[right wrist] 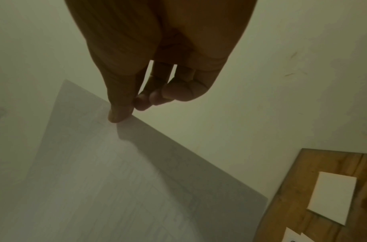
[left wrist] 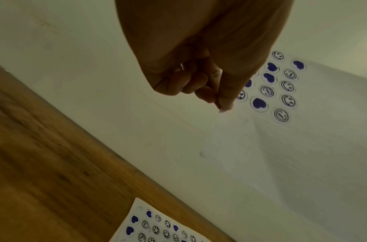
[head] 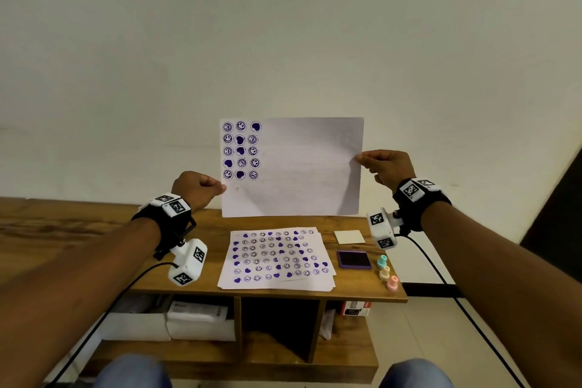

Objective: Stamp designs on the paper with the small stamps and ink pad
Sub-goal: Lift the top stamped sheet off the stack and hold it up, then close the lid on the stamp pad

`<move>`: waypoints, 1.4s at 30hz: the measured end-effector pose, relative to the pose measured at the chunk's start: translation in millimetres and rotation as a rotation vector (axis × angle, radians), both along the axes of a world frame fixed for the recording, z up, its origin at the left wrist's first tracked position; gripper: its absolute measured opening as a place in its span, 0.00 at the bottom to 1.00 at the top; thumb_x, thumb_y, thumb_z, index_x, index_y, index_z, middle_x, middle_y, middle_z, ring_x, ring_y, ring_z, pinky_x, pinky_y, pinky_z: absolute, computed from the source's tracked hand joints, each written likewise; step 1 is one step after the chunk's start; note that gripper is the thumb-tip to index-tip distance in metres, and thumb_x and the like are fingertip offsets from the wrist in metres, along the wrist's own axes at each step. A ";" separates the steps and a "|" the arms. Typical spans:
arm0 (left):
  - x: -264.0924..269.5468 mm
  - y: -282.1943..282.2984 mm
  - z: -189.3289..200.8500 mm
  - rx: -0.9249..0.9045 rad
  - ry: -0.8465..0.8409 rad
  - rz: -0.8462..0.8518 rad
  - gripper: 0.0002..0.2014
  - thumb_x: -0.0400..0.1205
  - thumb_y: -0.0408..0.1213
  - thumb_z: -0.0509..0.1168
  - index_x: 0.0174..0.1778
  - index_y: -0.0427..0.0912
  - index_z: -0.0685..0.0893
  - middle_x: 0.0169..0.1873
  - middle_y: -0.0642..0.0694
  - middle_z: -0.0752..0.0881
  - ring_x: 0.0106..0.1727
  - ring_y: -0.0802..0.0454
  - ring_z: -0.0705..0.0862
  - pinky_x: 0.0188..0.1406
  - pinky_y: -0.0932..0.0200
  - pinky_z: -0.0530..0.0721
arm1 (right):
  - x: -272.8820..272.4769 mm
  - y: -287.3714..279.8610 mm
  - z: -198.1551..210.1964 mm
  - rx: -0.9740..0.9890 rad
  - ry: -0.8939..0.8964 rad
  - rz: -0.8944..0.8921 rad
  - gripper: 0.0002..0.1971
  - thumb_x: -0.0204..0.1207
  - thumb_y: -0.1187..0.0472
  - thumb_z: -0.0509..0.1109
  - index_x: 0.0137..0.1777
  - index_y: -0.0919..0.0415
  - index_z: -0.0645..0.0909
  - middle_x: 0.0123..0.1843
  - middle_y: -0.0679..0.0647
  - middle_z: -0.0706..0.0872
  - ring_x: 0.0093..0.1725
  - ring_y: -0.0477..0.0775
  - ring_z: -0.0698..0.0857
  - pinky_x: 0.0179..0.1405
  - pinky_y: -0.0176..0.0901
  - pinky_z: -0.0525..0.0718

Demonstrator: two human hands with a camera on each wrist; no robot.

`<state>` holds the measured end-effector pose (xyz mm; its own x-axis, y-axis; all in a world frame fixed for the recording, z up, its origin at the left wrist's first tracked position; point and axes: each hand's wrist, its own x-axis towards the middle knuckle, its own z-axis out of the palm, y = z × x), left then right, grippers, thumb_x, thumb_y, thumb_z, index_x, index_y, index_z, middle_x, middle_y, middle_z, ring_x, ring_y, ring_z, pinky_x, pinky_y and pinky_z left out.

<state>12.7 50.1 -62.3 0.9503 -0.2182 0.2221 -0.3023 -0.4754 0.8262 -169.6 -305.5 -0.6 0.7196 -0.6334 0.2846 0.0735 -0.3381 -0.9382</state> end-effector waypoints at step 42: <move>77.5 -13.6 -221.7 0.313 0.762 -0.049 0.08 0.73 0.36 0.77 0.44 0.39 0.89 0.38 0.41 0.90 0.27 0.57 0.83 0.24 0.67 0.76 | 137.9 -23.0 -260.7 -0.138 0.983 -0.107 0.21 0.66 0.55 0.86 0.53 0.69 0.87 0.48 0.61 0.92 0.48 0.62 0.91 0.41 0.44 0.83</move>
